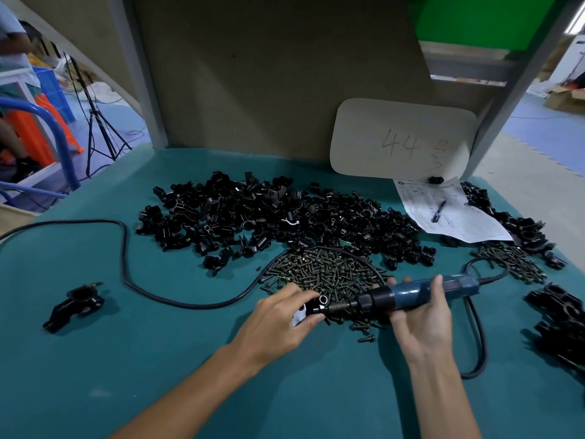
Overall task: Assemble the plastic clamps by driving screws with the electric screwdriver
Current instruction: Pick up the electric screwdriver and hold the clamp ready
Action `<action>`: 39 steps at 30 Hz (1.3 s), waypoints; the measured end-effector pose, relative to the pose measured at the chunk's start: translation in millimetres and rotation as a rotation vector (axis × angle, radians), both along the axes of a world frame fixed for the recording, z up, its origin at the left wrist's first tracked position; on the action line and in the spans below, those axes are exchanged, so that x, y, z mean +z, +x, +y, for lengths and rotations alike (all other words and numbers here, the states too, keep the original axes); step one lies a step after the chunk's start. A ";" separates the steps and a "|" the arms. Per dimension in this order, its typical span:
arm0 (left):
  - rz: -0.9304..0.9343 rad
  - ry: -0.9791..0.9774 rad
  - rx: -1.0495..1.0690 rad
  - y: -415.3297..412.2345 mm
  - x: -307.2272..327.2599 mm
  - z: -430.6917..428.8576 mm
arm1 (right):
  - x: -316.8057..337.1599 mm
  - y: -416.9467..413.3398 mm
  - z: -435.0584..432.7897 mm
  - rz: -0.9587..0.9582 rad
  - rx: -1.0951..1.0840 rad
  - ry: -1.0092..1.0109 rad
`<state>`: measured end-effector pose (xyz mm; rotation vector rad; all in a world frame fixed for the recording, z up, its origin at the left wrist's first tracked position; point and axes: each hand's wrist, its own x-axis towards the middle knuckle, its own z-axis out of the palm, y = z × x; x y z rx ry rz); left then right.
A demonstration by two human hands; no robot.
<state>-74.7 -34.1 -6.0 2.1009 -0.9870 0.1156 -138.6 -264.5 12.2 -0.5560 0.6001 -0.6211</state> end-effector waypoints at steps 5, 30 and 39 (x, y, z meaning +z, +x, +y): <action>0.000 -0.015 0.000 -0.7 1.3 0.8 | -0.3 0.7 0.3 0.009 0.007 0.003; 0.017 0.046 0.026 3.7 -4.6 0.7 | -0.1 3.4 5.5 0.000 0.017 0.012; 0.429 -0.062 0.124 22.0 -3.1 0.4 | 5.1 9.3 19.0 -0.055 0.024 -0.066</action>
